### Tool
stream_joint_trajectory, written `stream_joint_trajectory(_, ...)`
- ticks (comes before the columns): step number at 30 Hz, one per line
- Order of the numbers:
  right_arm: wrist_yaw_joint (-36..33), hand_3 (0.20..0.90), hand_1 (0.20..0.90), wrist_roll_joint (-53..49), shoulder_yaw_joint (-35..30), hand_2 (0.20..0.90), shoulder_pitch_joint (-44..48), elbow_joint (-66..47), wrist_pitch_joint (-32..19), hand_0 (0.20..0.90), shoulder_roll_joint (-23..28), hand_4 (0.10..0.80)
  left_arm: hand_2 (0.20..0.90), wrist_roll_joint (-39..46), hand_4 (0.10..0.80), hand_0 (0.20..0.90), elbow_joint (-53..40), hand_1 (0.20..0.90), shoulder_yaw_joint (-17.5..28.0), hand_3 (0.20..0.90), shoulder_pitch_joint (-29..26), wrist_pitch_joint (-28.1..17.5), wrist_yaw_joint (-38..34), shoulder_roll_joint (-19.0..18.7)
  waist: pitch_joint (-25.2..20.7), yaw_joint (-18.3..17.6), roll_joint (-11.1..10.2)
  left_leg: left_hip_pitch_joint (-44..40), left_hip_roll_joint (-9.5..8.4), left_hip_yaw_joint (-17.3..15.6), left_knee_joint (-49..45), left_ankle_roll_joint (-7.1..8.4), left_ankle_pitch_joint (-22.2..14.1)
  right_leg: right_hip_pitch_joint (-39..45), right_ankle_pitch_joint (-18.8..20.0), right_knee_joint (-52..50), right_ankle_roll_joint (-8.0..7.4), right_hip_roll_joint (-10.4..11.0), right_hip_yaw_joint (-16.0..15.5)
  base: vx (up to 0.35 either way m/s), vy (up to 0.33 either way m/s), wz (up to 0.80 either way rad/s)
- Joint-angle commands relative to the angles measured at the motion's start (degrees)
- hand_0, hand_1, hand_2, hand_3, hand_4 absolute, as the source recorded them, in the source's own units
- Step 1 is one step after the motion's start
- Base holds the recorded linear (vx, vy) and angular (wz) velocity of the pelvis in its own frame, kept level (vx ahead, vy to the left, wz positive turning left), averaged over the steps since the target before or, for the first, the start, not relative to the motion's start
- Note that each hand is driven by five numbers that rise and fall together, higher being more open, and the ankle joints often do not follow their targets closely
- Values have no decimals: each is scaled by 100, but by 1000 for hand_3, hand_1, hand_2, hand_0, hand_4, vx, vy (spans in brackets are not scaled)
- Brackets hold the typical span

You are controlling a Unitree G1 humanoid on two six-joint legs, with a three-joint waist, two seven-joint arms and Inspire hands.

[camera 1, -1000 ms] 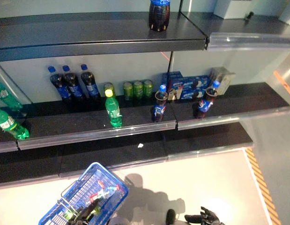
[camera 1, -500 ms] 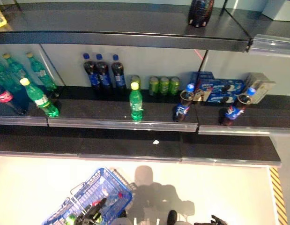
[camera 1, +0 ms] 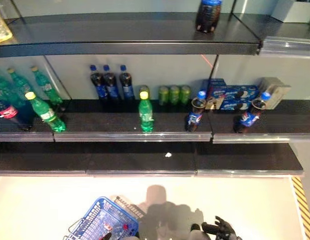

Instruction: Pick up the drink and place into the basket.

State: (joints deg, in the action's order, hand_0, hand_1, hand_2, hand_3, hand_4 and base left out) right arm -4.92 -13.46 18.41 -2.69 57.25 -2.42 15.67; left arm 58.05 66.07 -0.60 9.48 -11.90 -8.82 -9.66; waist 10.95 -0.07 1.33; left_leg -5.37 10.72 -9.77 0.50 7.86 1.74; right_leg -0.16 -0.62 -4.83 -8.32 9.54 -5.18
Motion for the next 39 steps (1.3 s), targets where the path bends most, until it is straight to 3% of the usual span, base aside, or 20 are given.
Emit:
stream_joint_trajectory(1,498,900,900,12,332,900,81,-779,-46,900,216,800,300,-478,100,300,-907,300,-213,200,-445,-379,210,-241,104,16,-349,466,220,157,-939,-160,-166,-33,173,-18,202,-5,-163,-45,-241,18)
stream_joint_trajectory(4,552,900,900,-52,247,900,-98,-1311,-264,900,391,800,300,-703,100,300,-1037,300,-370,200,-376,-364,361,-198,138,-11,-371,527,346,19,-685,-142,128,-12,112,-6,301,-65,-469,-40,-109,60)
stream_joint_trajectory(7,549,900,900,134,240,900,-240,-1881,-465,900,549,800,300,-818,100,300,-1097,300,-386,200,-253,-327,388,-206,110,-64,-336,456,326,-17,-430,-89,202,-67,125,-42,296,5,-597,-2,60,37)
stream_joint_trajectory(10,336,900,900,286,313,900,-295,-2534,-729,900,752,800,300,-1002,100,300,-1066,300,-364,200,-150,-308,399,-262,90,-109,-293,312,276,-22,-255,-44,166,-76,147,-51,225,112,-610,51,100,15)
stream_joint_trajectory(15,161,900,900,404,250,900,-360,-3831,-749,900,1173,800,300,-1018,100,300,-1273,300,-346,200,107,-256,432,-363,49,-151,-248,116,201,-81,-135,-63,61,23,203,53,104,237,-577,76,72,6)
stream_joint_trajectory(17,97,900,900,439,68,900,-381,-4746,-757,900,1457,800,300,-1012,100,300,-1390,300,-300,200,247,-205,419,-427,19,-184,-244,8,177,-166,-77,-95,-4,44,237,100,9,294,-533,74,52,-2)
stream_joint_trajectory(23,-175,900,900,318,-535,900,-266,-5967,-1074,900,1934,800,300,-998,100,300,-1465,300,-208,200,318,-184,478,-428,-11,-219,-290,-67,206,-305,-96,-115,-94,74,232,143,-60,308,-504,22,-1,-3)
stream_joint_trajectory(31,-1601,900,900,-97,-1661,900,111,-6877,-1461,900,2054,800,300,-1087,100,300,-1381,300,-202,200,344,-210,411,-242,-27,-183,-243,9,272,-272,-393,-117,-228,81,49,-33,29,203,-530,24,-1,-1)
stream_joint_trajectory(39,-2519,900,900,-126,-1640,900,945,-6642,-1181,900,2086,800,300,-1051,100,300,-1284,300,-393,200,107,-157,338,-299,290,4,-137,575,247,28,-1252,-102,-412,-270,-202,-725,216,209,-673,-7,9,3)
